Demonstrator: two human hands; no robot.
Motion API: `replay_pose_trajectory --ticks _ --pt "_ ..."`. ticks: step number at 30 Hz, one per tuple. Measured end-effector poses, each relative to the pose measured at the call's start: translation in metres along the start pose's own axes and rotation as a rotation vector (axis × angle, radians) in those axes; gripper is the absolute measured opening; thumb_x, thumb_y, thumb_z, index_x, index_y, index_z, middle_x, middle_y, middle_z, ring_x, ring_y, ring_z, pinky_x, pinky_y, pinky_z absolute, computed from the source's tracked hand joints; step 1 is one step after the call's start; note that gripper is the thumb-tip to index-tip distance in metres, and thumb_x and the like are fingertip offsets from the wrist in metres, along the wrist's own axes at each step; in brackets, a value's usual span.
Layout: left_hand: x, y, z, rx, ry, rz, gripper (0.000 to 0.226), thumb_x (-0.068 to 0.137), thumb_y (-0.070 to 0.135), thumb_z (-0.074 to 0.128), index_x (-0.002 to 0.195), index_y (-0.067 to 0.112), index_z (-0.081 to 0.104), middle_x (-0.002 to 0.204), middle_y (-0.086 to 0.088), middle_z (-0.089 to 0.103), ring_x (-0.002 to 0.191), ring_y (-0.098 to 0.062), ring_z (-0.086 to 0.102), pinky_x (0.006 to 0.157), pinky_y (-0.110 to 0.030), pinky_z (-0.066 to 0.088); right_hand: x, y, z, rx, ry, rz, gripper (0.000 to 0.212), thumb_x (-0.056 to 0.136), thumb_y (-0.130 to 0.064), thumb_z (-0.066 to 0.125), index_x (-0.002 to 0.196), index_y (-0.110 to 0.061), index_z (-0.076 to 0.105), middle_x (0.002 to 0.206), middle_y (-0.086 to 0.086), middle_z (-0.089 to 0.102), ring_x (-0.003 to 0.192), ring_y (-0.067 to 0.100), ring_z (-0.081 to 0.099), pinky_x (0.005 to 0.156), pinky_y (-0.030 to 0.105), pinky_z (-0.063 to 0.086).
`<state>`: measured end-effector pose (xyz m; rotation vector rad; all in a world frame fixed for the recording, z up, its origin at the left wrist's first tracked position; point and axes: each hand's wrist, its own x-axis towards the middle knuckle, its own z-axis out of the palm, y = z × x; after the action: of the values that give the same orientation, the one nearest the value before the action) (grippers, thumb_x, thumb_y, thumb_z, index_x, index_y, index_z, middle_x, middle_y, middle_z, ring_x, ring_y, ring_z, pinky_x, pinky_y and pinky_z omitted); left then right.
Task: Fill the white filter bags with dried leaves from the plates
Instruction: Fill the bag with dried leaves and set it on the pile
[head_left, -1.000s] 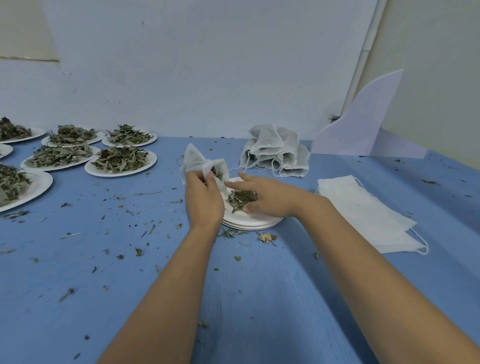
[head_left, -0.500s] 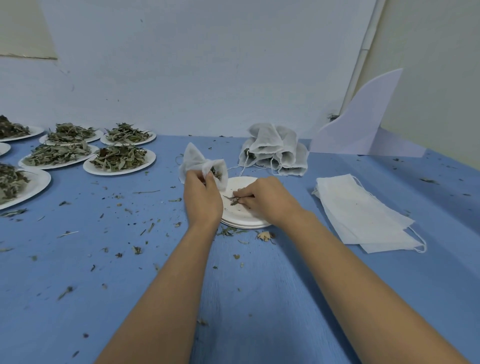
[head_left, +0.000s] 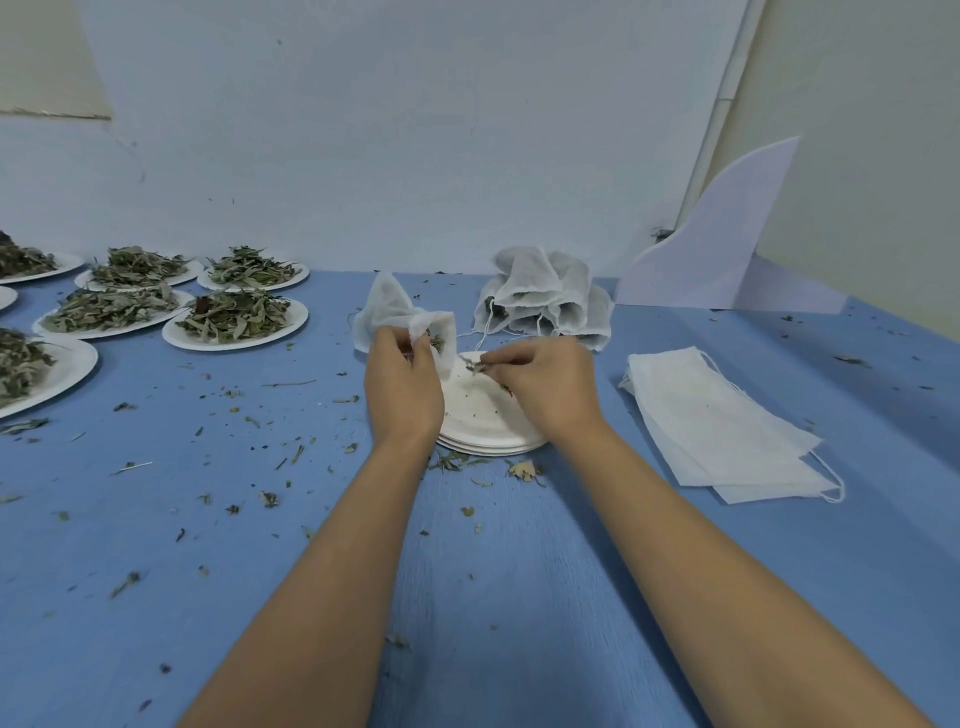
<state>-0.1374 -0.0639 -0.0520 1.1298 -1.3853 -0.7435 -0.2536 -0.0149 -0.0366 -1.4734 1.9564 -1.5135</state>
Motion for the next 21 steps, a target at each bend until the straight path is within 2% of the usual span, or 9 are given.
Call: replay_pose_trajectory --ticks 2,4,6,8,10,16,17,19,21 --pt "0.000 0.002 0.000 0.011 -0.015 0.026 0.012 0.099 0.024 0.046 0.096 0.014 0.053 0.088 0.005 0.056 0.075 -0.007 0.050 0.056 -0.009 0.034 0.001 -0.003 -0.007 0.293 0.006 0.140 0.018 0.074 -0.003 0.075 0.082 -0.019 0.077 0.084 0.002 0.075 0.074 0.006 0.065 0.077 0.016 0.051" --pt "-0.001 0.005 0.001 0.023 -0.032 0.061 0.011 0.098 0.022 0.049 0.094 0.014 0.056 0.090 0.004 0.058 0.078 -0.008 0.050 0.059 -0.010 0.033 0.001 -0.006 -0.010 0.491 -0.044 0.229 0.018 0.073 -0.001 0.077 0.082 -0.017 0.076 0.085 0.004 0.075 0.083 0.015 0.069 0.082 0.024 0.054" --pt "-0.004 0.010 0.002 0.005 -0.063 0.091 0.009 0.096 0.021 0.052 0.091 0.015 0.057 0.085 0.007 0.057 0.072 -0.003 0.050 0.060 -0.007 0.036 0.001 -0.009 -0.010 0.583 -0.089 0.253 0.018 0.073 0.003 0.076 0.083 -0.012 0.075 0.081 0.004 0.074 0.078 0.014 0.070 0.078 0.022 0.056" --pt "-0.006 0.016 0.005 -0.078 -0.106 0.087 0.012 0.095 0.020 0.054 0.084 0.018 0.056 0.078 0.011 0.056 0.067 0.005 0.051 0.060 -0.004 0.037 0.001 -0.010 -0.008 0.589 -0.097 0.251 0.019 0.073 0.005 0.075 0.084 -0.010 0.075 0.077 0.003 0.073 0.071 0.011 0.068 0.074 0.019 0.056" --pt "-0.008 0.021 0.006 -0.188 -0.154 0.070 0.018 0.093 0.015 0.055 0.076 0.020 0.055 0.070 0.011 0.055 0.060 0.006 0.049 0.057 -0.006 0.037 0.002 -0.009 -0.006 0.543 -0.072 0.252 0.019 0.073 0.004 0.075 0.083 -0.013 0.075 0.079 0.004 0.073 0.075 0.013 0.068 0.079 0.023 0.056" --pt "-0.012 0.026 0.007 -0.301 -0.418 0.058 0.022 0.088 0.000 0.053 0.072 0.015 0.052 0.072 -0.001 0.053 0.074 -0.015 0.049 0.071 -0.028 0.042 0.007 -0.004 -0.004 0.412 0.035 0.288 0.018 0.072 -0.003 0.075 0.084 -0.017 0.077 0.086 0.008 0.074 0.087 0.023 0.069 0.091 0.041 0.053" --pt "-0.014 0.026 0.008 -0.268 -0.476 0.071 0.021 0.087 0.001 0.054 0.072 0.016 0.052 0.073 0.000 0.053 0.074 -0.013 0.049 0.072 -0.028 0.041 0.008 -0.004 -0.004 0.402 0.055 0.306 0.018 0.072 -0.004 0.074 0.085 -0.017 0.077 0.087 0.008 0.074 0.088 0.024 0.069 0.091 0.043 0.053" --pt "-0.019 0.026 0.009 -0.166 -0.591 0.125 0.020 0.085 0.003 0.056 0.076 0.019 0.049 0.075 0.007 0.051 0.068 -0.002 0.047 0.067 -0.016 0.039 0.009 -0.003 -0.005 0.429 0.081 0.356 0.019 0.072 -0.004 0.072 0.086 -0.016 0.077 0.087 0.009 0.074 0.091 0.027 0.069 0.090 0.044 0.054" --pt "-0.022 0.026 0.012 -0.099 -0.663 0.168 0.025 0.080 0.004 0.061 0.080 0.025 0.047 0.078 0.012 0.051 0.064 0.009 0.047 0.060 -0.006 0.036 0.009 -0.002 -0.007 0.496 0.112 0.404 0.017 0.073 -0.003 0.072 0.081 -0.017 0.077 0.084 0.008 0.074 0.084 0.024 0.070 0.086 0.039 0.056"
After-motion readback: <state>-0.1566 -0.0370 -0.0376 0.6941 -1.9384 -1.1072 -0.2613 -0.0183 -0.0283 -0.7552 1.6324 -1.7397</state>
